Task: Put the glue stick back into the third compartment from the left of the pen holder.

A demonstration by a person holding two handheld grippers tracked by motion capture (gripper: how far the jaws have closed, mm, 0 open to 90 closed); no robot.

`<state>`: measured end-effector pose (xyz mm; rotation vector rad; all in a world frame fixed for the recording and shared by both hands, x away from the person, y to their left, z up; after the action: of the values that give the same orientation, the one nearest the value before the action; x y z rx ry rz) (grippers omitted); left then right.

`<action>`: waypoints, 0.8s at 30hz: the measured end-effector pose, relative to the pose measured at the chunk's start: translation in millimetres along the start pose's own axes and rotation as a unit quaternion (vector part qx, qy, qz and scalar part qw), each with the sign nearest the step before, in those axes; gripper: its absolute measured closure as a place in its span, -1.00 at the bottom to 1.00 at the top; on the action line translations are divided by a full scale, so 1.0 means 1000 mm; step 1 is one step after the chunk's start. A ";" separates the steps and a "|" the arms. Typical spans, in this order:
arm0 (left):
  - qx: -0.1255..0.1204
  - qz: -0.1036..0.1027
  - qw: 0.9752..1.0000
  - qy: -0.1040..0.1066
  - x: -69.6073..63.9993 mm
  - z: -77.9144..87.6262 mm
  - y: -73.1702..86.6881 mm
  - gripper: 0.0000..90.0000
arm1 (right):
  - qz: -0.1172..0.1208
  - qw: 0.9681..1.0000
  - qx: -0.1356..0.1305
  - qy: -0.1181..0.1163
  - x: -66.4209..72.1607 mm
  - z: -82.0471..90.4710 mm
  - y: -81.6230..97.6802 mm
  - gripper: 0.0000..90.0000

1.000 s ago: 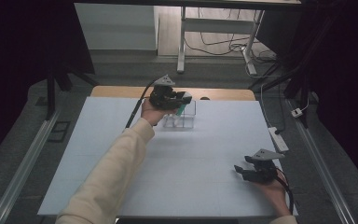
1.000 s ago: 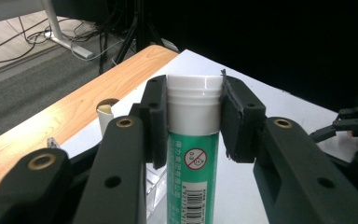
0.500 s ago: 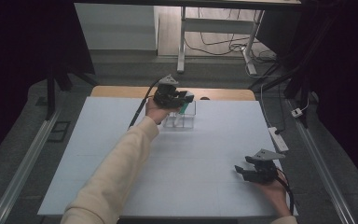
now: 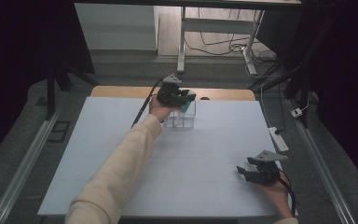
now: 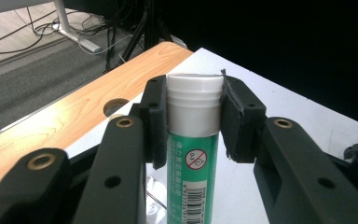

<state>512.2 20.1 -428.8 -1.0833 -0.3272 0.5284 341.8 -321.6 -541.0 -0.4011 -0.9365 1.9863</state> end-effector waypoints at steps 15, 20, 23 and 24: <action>0.003 0.009 1.000 -0.009 0.013 -0.027 -0.001 0.43 | -0.007 1.000 0.000 0.008 -0.004 0.006 0.006 -0.20; 0.003 0.016 1.000 -0.010 0.017 -0.032 0.000 0.43 | -0.011 1.000 0.000 0.012 -0.005 0.008 0.008 -0.20; 0.002 0.022 1.000 -0.008 0.019 -0.031 0.002 0.34 | -0.011 1.000 0.002 0.010 -0.006 0.008 0.009 -0.20; -0.001 0.024 1.000 -0.006 0.019 -0.029 0.003 0.30 | -0.011 1.000 0.004 0.011 -0.006 0.008 0.009 -0.20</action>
<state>542.5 9.9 -444.1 -1.0919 -0.3120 0.5780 335.2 -333.2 -543.5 -0.4069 -0.9146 1.9618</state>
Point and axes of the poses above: each handheld gripper's, and its own axes: z roughly backward along the jaws, y roughly out of its underside, x roughly to its left, the point moved 3 cm from there along -z, roughly forward along the jaws, and after that the axes turned 9 degrees about -z, right-handed, at the moved point
